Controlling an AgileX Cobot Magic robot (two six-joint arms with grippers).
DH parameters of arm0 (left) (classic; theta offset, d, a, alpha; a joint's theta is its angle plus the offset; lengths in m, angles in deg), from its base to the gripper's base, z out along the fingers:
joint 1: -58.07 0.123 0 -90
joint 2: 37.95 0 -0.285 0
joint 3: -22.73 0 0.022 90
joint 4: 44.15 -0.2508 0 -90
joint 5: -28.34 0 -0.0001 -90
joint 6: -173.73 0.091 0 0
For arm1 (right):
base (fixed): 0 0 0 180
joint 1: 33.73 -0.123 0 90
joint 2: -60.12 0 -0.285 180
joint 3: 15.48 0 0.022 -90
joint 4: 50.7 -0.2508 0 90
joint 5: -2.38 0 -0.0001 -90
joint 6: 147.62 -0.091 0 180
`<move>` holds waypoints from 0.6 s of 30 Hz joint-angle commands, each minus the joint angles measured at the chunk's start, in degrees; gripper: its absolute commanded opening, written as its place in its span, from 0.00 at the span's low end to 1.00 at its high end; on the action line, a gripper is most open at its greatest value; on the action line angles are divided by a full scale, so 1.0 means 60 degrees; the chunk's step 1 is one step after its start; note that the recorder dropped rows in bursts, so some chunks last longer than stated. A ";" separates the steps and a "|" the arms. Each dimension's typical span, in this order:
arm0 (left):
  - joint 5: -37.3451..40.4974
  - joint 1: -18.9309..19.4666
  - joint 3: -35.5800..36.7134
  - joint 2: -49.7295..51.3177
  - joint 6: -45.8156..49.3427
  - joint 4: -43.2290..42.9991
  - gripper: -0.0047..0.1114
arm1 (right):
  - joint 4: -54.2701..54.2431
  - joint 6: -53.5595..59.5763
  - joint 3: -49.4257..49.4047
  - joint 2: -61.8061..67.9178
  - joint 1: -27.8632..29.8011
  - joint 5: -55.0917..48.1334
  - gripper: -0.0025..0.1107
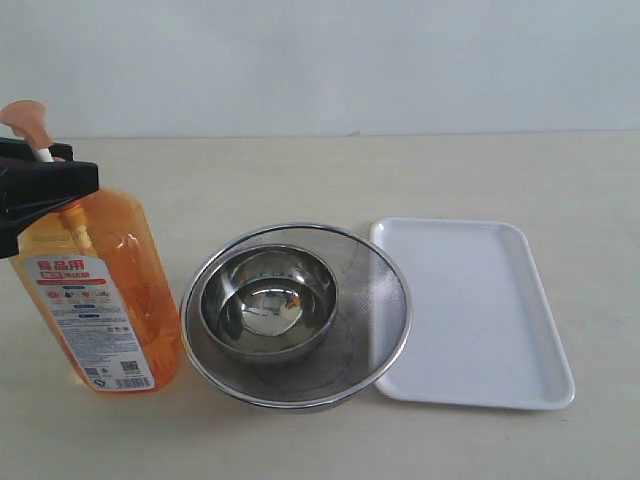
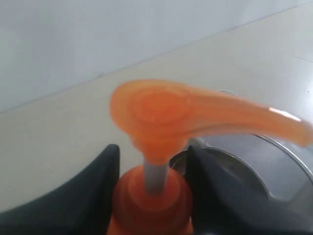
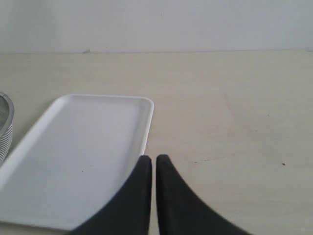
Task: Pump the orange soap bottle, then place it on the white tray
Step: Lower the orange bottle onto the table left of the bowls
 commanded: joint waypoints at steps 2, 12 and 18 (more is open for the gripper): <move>0.0299 0.0027 0.0022 -0.0111 0.0105 0.0420 0.47 | -0.0006 -0.0012 0.0005 -0.0043 0.0069 0.0077 0.02; -0.0215 0.0027 0.0022 -0.0111 -0.0113 0.0096 0.72 | -0.0006 -0.0012 0.0005 -0.0043 0.0069 0.0077 0.02; -0.0197 0.0027 0.0022 -0.0111 -0.0113 -0.0343 0.69 | -0.0006 -0.0008 0.0005 -0.0043 0.0069 0.0073 0.02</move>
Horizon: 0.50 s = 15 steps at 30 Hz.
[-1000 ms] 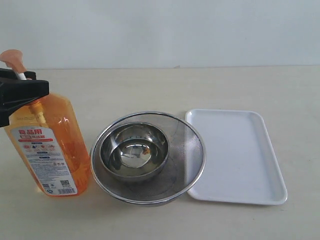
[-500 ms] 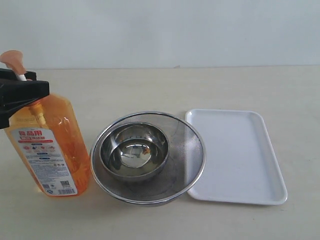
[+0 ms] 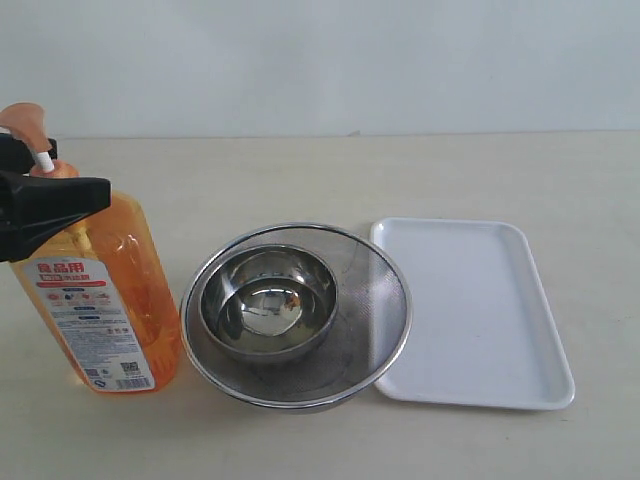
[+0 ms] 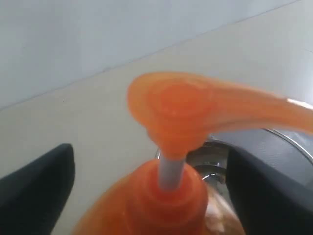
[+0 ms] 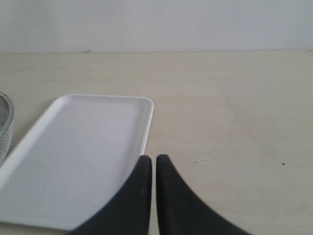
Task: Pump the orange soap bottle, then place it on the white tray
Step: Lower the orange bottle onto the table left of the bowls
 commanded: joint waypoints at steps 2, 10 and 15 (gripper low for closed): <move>0.0114 0.0027 0.0022 -0.0111 -0.0271 -0.0281 0.51 | -0.0006 -0.0008 0.0005 -0.0043 0.0069 0.0073 0.02; 0.0114 0.0027 0.0022 -0.0111 -0.1161 -0.0476 0.08 | -0.0006 -0.0008 0.0005 -0.0043 0.0069 0.0073 0.02; 0.0133 0.0027 0.0022 -0.0111 -0.1427 -0.0160 0.08 | -0.0006 -0.0008 0.0005 -0.0043 0.0069 0.0073 0.02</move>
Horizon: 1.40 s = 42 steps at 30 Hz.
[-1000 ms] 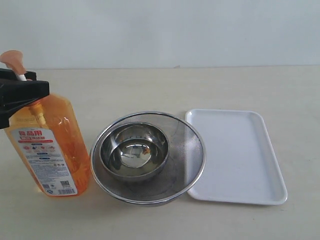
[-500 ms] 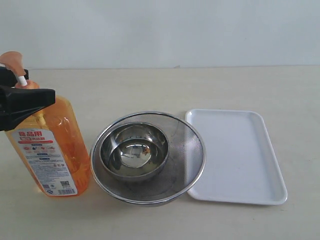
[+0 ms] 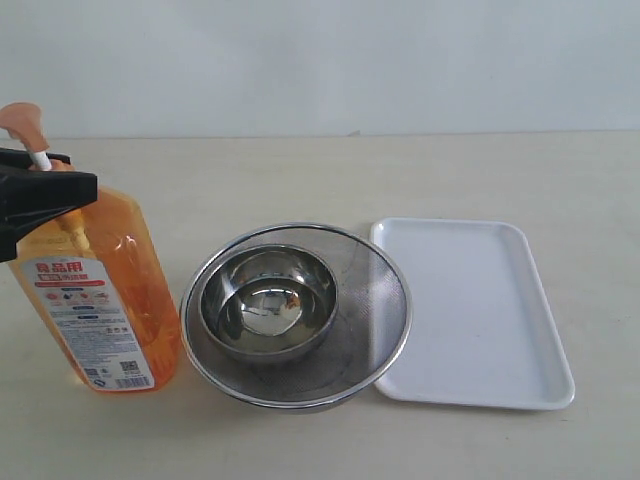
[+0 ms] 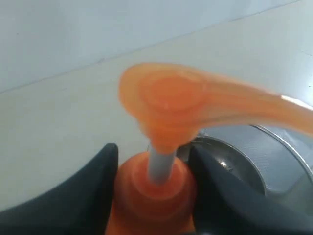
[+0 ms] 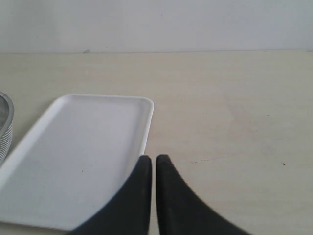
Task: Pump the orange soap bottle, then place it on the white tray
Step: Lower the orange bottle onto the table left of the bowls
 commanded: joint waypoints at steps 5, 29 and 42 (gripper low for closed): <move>0.0688 0.0027 0.0022 -0.0032 -0.0580 0.0863 0.08 | -0.0006 0.0016 0.0005 -0.0043 0.0069 0.0073 0.02; -0.1642 0.0027 0.0022 -0.1532 -0.2780 0.0990 0.08 | -0.0006 -0.0009 0.0005 -0.0043 0.0069 0.0121 0.02; -0.2961 0.0009 0.0003 -0.1582 -0.3903 0.0990 0.08 | -0.0006 -0.0009 0.0005 -0.0043 0.0069 0.0081 0.02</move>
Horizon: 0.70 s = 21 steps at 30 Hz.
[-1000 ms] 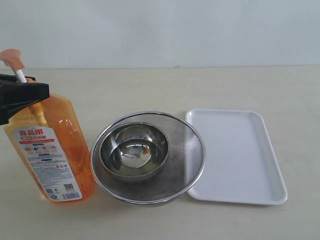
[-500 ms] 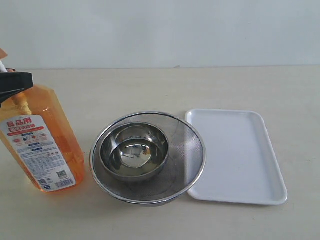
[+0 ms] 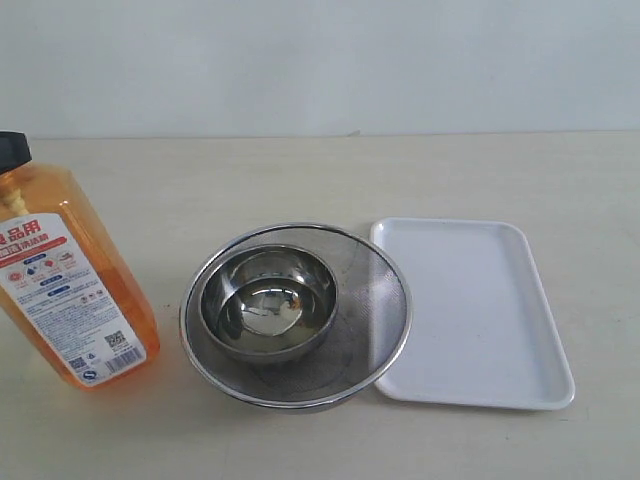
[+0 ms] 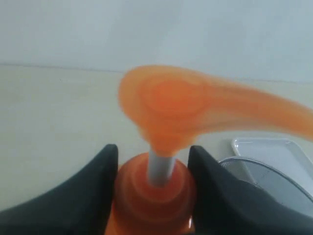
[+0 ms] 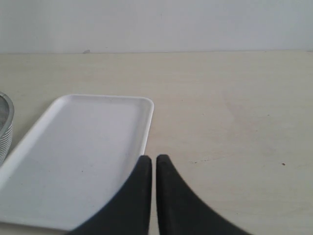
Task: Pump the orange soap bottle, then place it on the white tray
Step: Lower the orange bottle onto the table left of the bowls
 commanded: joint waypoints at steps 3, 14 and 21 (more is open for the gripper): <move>-0.0453 -0.0014 -0.0131 -0.0104 -0.0335 0.0487 0.08 | -0.0006 -0.0009 0.0005 -0.0043 0.0069 0.0081 0.02; 0.1276 -0.0014 -0.0398 -0.0104 0.0073 0.0487 0.08 | -0.0006 -0.0009 0.0005 -0.0043 0.0069 0.0081 0.02; 0.1101 -0.0014 -0.0573 0.0384 -0.0172 0.0487 0.08 | -0.0006 -0.0009 0.0005 -0.0043 0.0069 0.0081 0.02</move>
